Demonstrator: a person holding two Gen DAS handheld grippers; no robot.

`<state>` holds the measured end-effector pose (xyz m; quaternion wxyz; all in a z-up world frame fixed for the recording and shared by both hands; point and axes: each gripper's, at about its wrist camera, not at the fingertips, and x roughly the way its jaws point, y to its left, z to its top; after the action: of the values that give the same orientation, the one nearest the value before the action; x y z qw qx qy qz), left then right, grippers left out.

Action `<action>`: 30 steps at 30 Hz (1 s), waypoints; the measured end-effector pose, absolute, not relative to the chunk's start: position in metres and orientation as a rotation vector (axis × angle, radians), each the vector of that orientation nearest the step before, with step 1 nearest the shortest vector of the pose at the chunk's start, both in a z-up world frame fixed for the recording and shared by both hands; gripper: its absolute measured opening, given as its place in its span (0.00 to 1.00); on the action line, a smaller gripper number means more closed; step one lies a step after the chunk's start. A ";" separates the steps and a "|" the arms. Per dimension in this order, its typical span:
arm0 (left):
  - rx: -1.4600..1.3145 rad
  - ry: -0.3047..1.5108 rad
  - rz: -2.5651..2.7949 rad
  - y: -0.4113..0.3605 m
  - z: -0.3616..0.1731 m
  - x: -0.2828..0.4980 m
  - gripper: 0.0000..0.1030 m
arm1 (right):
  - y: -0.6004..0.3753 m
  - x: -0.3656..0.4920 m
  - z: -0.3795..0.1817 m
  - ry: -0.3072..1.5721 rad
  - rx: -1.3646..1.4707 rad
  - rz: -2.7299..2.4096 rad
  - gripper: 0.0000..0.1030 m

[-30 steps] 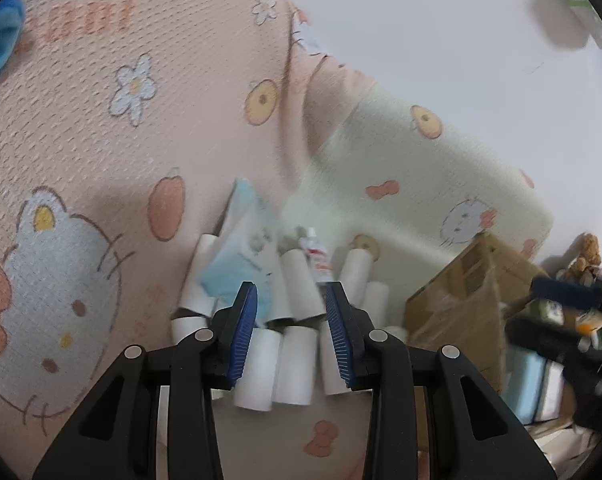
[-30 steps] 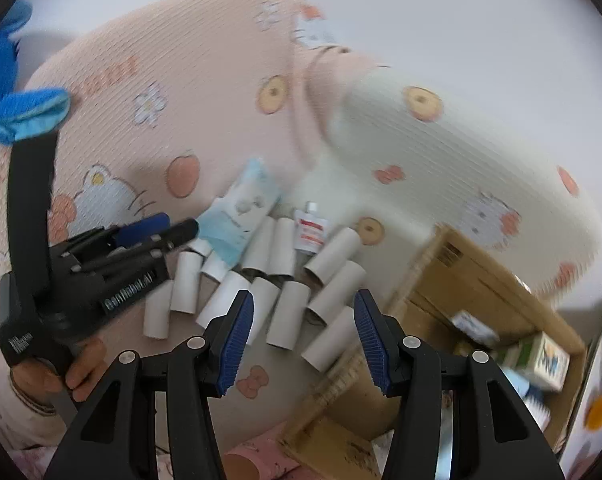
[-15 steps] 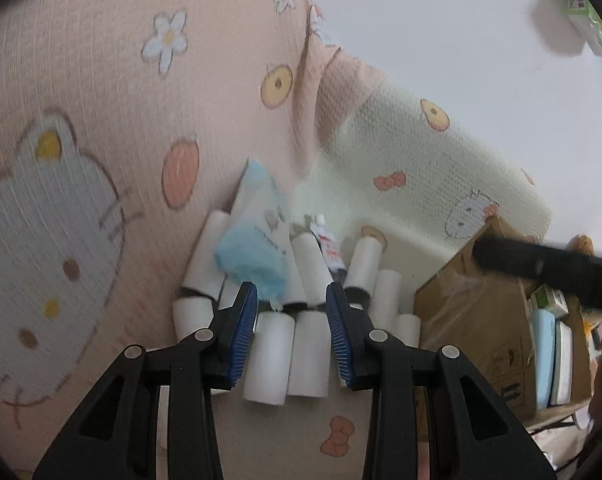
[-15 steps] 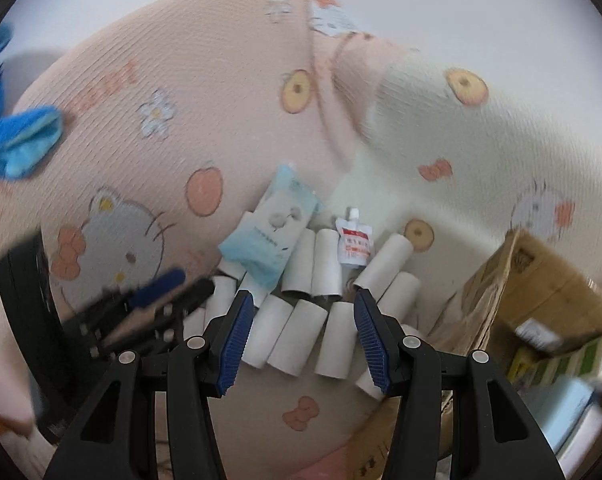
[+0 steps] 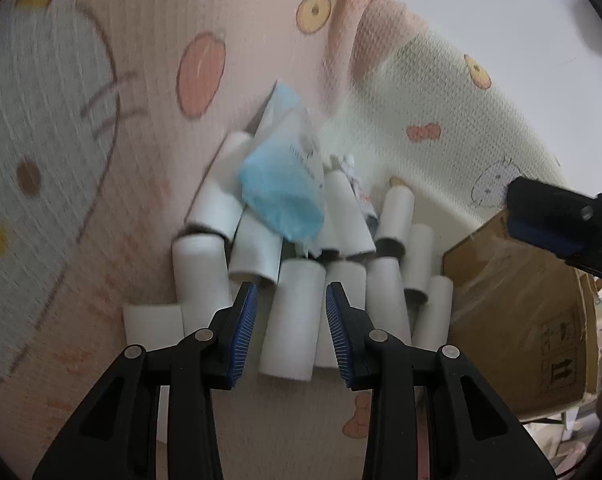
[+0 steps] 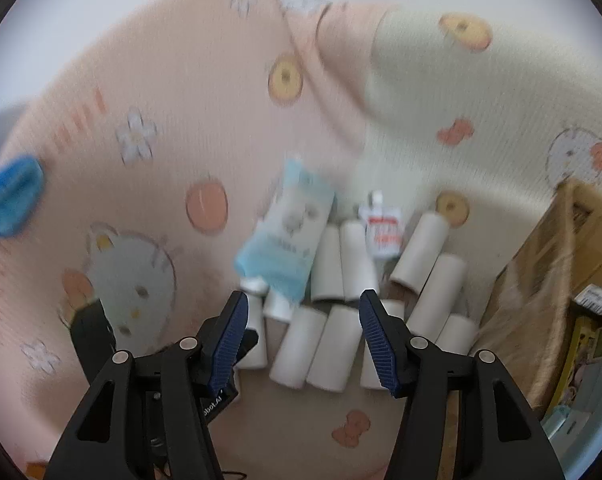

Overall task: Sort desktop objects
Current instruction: 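Move both tools back from the box to the tube pile, then grasp a white cardboard tube with the right gripper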

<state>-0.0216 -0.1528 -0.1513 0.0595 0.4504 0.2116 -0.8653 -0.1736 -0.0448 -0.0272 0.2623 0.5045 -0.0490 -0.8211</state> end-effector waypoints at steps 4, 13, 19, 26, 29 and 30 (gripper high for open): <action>1.387 0.625 -2.643 -0.151 -0.168 -0.005 0.37 | -0.062 -0.169 -0.044 -0.031 1.394 -2.194 0.53; 1.453 0.785 -2.643 -0.155 -0.199 0.003 0.37 | -0.080 -0.168 -0.085 -0.078 1.478 -2.023 0.53; 1.464 0.854 -2.624 -0.156 -0.208 -0.001 0.37 | -0.081 -0.177 -0.111 -0.116 1.556 -2.004 0.53; 1.554 0.935 -2.560 -0.153 -0.225 -0.008 0.37 | -0.079 -0.185 -0.135 -0.228 1.647 -1.918 0.51; 1.565 0.974 -2.548 -0.153 -0.228 -0.015 0.37 | -0.081 -0.188 -0.145 -0.253 1.681 -1.889 0.51; 1.568 0.990 -2.545 -0.153 -0.229 -0.016 0.37 | -0.082 -0.189 -0.150 -0.256 1.705 -1.881 0.51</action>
<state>-0.0164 -0.1531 -0.2294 -0.0039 0.4979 0.3143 -0.8082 -0.1887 -0.0817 -0.1501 0.2907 0.6393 -0.0961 -0.7054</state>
